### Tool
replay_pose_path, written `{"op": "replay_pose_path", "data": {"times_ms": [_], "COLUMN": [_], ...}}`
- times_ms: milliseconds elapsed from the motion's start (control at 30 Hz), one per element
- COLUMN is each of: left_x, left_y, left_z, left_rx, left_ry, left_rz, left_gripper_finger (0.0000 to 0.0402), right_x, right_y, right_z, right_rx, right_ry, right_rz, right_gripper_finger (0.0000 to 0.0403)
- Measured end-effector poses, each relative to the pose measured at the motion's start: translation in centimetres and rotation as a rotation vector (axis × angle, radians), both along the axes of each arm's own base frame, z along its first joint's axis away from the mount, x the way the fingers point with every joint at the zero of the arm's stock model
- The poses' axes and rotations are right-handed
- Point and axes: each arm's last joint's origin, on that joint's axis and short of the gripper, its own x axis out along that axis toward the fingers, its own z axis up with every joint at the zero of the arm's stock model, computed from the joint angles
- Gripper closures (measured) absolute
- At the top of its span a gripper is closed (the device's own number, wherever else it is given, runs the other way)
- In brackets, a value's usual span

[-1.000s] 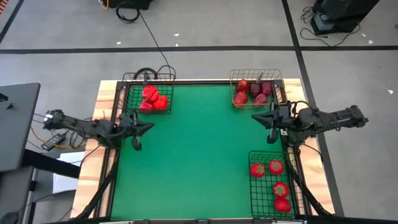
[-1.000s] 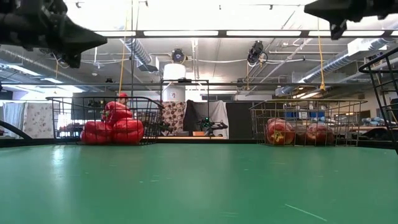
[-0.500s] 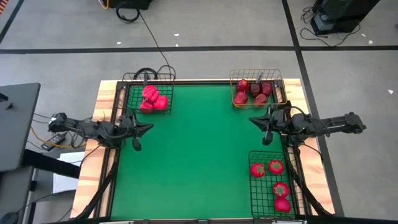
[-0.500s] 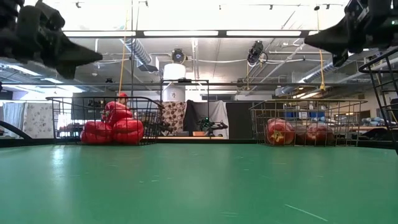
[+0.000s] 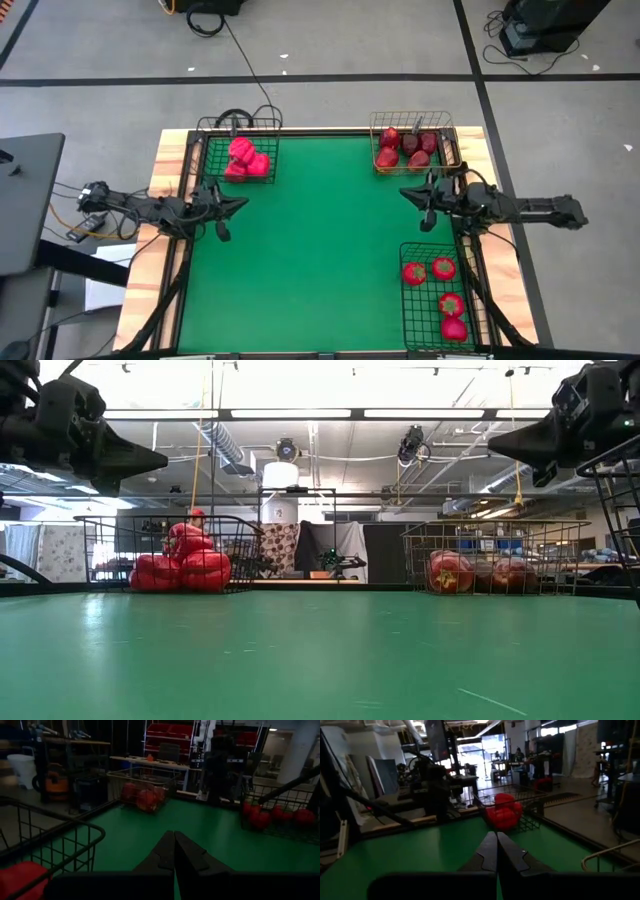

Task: Sort produce into baskets
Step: Return to Home Position

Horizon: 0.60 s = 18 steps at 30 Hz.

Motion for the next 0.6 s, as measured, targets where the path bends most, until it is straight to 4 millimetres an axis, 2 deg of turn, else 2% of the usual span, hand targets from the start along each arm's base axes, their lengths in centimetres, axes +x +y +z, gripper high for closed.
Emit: {"op": "replay_pose_path", "data": {"times_ms": [400, 600], "left_x": [0.0, 0.0], "left_y": [0.0, -0.1], "left_z": [0.0, -0.1], "left_rx": [-0.044, -0.03], "left_ry": [-0.012, -0.006], "left_rz": [-0.007, -0.018], "left_gripper_finger": [0.0396, 0.0396], "right_x": [-1.1, -0.6], "right_y": [-0.1, -0.1], "right_z": [-0.2, -1.6], "right_rx": [0.021, 0.061], "right_ry": [-0.004, -0.001], "right_rz": [0.012, 0.028], "right_gripper_finger": [0.0396, 0.0396]}}
